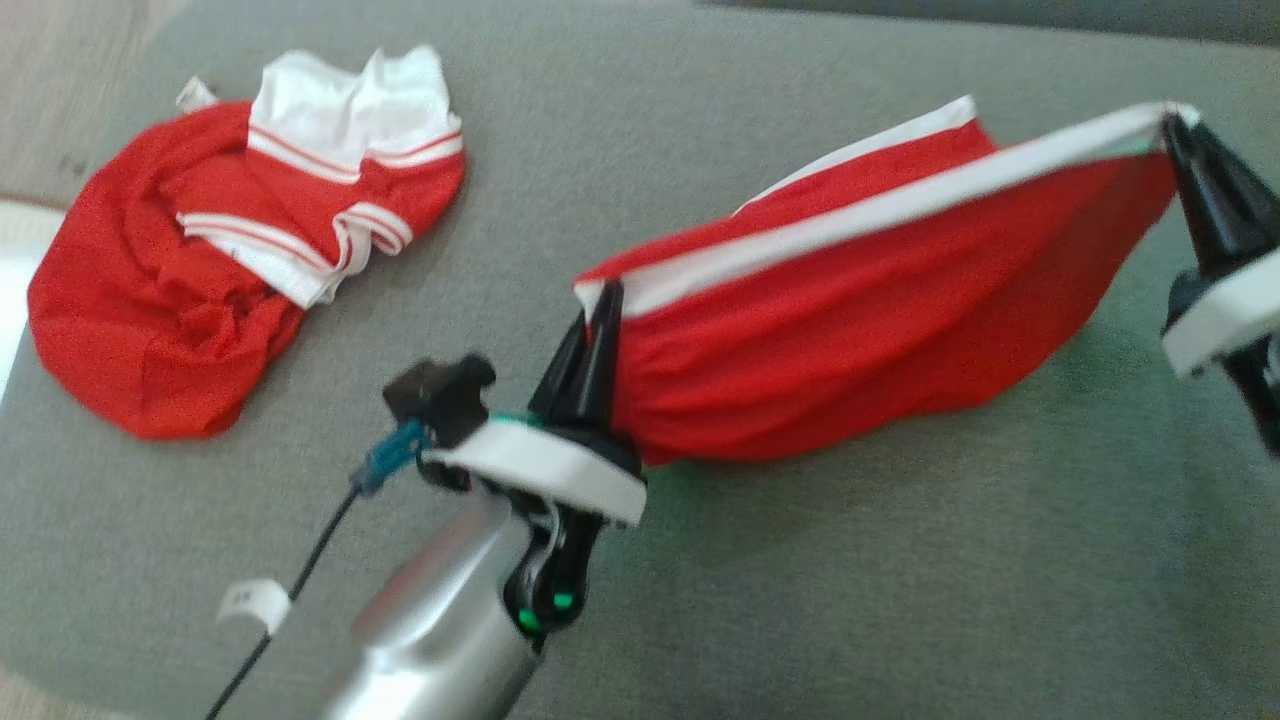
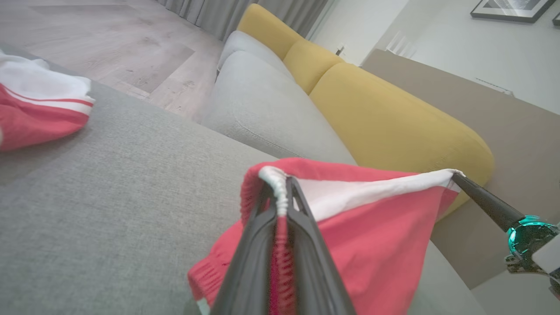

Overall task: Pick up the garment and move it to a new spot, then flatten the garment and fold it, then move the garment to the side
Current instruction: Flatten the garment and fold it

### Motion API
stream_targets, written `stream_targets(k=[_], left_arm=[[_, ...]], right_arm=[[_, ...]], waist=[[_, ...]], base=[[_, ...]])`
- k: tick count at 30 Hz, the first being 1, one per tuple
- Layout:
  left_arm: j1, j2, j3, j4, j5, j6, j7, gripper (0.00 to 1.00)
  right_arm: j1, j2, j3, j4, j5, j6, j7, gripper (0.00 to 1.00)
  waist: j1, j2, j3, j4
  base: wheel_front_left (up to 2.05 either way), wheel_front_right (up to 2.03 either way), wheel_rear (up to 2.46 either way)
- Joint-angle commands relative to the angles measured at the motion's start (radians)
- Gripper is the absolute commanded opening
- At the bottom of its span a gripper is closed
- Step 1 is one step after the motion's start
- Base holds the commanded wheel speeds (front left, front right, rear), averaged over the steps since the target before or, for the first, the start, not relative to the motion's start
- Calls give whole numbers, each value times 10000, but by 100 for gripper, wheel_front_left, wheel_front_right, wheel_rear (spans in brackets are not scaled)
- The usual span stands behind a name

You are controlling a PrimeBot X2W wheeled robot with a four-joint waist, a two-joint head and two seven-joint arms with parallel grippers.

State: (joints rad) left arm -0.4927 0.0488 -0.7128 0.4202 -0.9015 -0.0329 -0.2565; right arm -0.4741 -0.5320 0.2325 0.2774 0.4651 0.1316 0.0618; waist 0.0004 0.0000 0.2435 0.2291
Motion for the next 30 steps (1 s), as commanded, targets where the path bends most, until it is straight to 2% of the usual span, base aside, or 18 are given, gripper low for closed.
stream_targets(k=[1,12,13,15,16,17,18,19,20,26,30], left_arm=[[-421,16,207,-188,-147,115,-53,0],[-1624,15,-546,396,-532,1214,-53,0],[-1663,15,-557,406,-535,1286,-53,0],[-1707,15,-586,405,-561,1349,-53,0],[-1722,15,-602,409,-565,1369,-53,10],[-1725,15,-619,422,-571,1390,-53,33],[-1716,15,-648,460,-589,1411,-53,49],[-1716,15,-648,460,-589,1411,-53,49],[-1723,15,-648,488,-544,1462,-53,100],[-1310,15,-170,233,469,1965,-53,100],[-566,15,417,-275,2092,2730,-53,100]], right_arm=[[-400,-314,273,-43,70,-9,4,0],[-3216,-391,3008,2987,579,-9,-349,0],[-3372,-379,3211,3202,657,-9,-424,4],[-3647,-348,3553,3637,791,-9,-663,47],[-3766,-321,3668,3842,868,-9,-823,100],[-3868,-281,3741,4045,939,-9,-1023,100],[-3936,-236,3824,4233,985,-9,-1246,100],[-3936,-236,3824,4233,985,-9,-1246,100],[-3979,-205,3892,4424,1007,-9,-1481,100],[-3445,87,4089,5261,1450,-9,-2649,100],[-2602,241,4014,5428,1969,-9,-2952,100]], waist=[[-4,0,514,401],[-4,0,1329,692],[-4,0,1365,694],[-4,0,1412,690],[-4,0,1425,683],[-4,0,1420,667],[-4,0,1390,640],[-4,0,1390,640],[-4,0,1344,615],[-4,0,606,408],[-4,0,-38,307]], base=[[0,0,0],[0,0,0],[0,0,0],[0,0,0],[0,0,0],[0,0,0],[0,0,0],[0,0,0],[0,0,0],[0,0,0],[0,0,0]])
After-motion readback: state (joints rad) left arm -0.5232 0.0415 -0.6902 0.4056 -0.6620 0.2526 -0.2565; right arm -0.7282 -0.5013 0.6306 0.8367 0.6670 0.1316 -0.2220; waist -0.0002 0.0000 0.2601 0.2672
